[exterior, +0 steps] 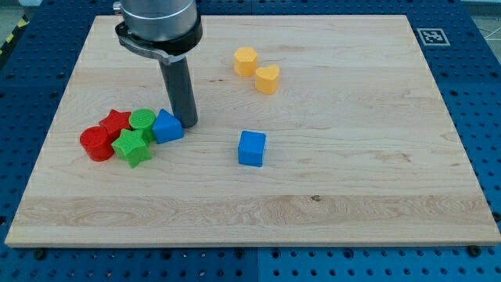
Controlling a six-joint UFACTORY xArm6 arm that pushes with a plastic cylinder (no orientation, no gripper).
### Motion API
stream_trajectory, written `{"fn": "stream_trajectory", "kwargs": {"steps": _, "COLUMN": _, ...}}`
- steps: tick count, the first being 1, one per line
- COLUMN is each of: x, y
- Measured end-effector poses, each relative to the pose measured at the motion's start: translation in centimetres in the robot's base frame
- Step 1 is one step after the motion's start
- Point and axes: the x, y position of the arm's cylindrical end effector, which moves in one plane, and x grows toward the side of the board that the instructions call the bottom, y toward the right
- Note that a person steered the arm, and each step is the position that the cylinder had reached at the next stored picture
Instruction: Move the blue cube closer to the group of blocks
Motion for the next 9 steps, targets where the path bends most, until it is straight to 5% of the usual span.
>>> {"fn": "stream_trajectory", "kwargs": {"steps": 5, "x": -1.5, "y": 9.6}}
{"fn": "stream_trajectory", "kwargs": {"steps": 9, "x": 3.5, "y": 18.1}}
